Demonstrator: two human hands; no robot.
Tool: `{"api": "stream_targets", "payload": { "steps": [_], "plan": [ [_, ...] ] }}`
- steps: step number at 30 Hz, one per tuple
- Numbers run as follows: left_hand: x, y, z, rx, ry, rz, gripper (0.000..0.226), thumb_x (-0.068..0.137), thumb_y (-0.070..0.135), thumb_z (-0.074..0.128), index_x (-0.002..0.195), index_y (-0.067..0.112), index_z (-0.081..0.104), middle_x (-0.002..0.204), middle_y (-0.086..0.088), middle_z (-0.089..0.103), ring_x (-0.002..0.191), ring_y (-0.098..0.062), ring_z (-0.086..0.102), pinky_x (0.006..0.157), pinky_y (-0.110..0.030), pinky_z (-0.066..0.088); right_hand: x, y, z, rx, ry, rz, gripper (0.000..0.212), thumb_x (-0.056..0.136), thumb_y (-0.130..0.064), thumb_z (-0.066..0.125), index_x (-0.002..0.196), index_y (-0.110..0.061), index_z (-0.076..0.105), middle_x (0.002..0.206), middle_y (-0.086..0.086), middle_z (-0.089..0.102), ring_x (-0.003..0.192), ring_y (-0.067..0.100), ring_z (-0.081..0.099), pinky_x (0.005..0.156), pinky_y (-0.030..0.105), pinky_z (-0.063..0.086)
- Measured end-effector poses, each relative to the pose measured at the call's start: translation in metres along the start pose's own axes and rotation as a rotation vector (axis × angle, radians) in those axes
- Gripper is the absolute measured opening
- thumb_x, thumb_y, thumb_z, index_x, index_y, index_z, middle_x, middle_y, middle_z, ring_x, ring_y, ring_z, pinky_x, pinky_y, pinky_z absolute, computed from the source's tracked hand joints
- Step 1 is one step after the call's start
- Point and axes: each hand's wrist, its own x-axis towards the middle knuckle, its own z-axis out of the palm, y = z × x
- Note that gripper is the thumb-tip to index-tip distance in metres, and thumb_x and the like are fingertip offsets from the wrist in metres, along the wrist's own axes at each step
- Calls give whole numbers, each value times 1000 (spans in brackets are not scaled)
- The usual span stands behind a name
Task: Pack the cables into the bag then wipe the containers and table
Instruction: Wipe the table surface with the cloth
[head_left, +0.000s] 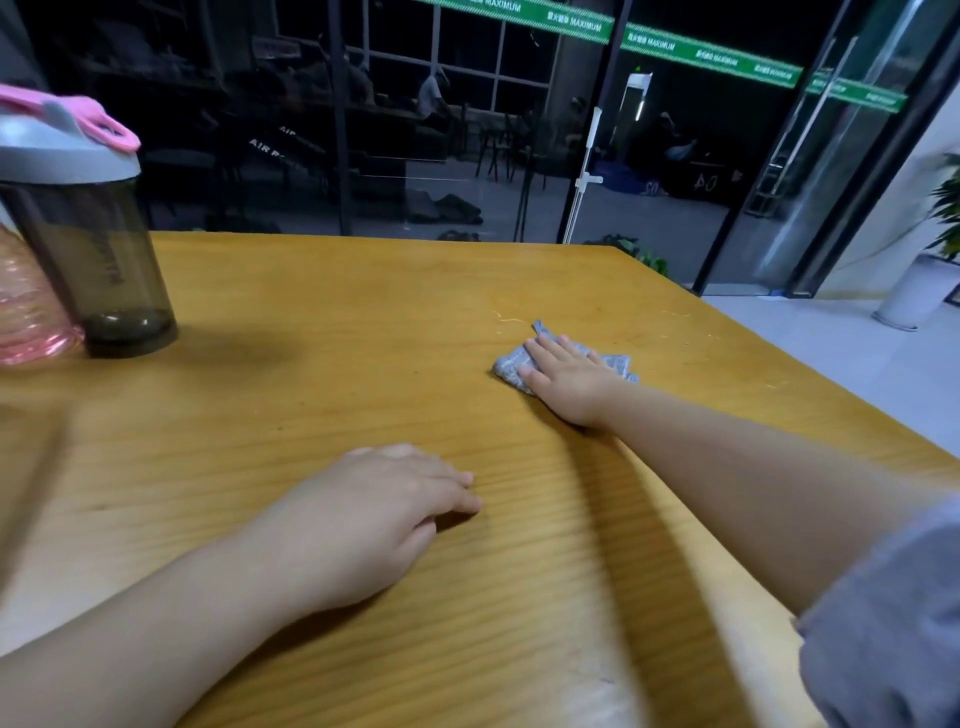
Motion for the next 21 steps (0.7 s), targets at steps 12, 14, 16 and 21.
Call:
{"api": "stream_targets", "payload": {
  "steps": [12,14,16,21],
  "plan": [
    [-1,-1,-24,171,105,-155,43,86,37,31,117,36,60,128,15,55,123,-11,51,91,-29,43,-99,28,6,-8,-143,-305,59,91,-61,15,143,-47,-11,151,-27,-19,137,-6,-25,117,29,-11],
    [5,-10,-22,194,21,-222,44,96,42,24,139,39,35,149,20,22,140,-4,18,111,-26,20,-85,30,4,-2,-119,-284,59,93,-60,16,144,-45,-8,152,-27,-16,138,-6,-22,117,28,-11],
    [14,-7,-23,227,-130,-308,51,97,47,29,145,34,21,156,14,6,143,-6,7,116,-28,10,-66,31,2,10,-90,-234,58,98,-54,19,149,-39,-4,155,-23,-13,140,-3,-19,116,27,-11],
    [33,2,-16,338,-202,-443,65,95,55,23,148,21,11,158,2,6,144,-12,4,117,-39,6,-12,36,-2,41,-27,-69,61,98,-54,17,152,-31,-1,159,-11,-11,145,8,-14,118,36,-5]
  ]
}}
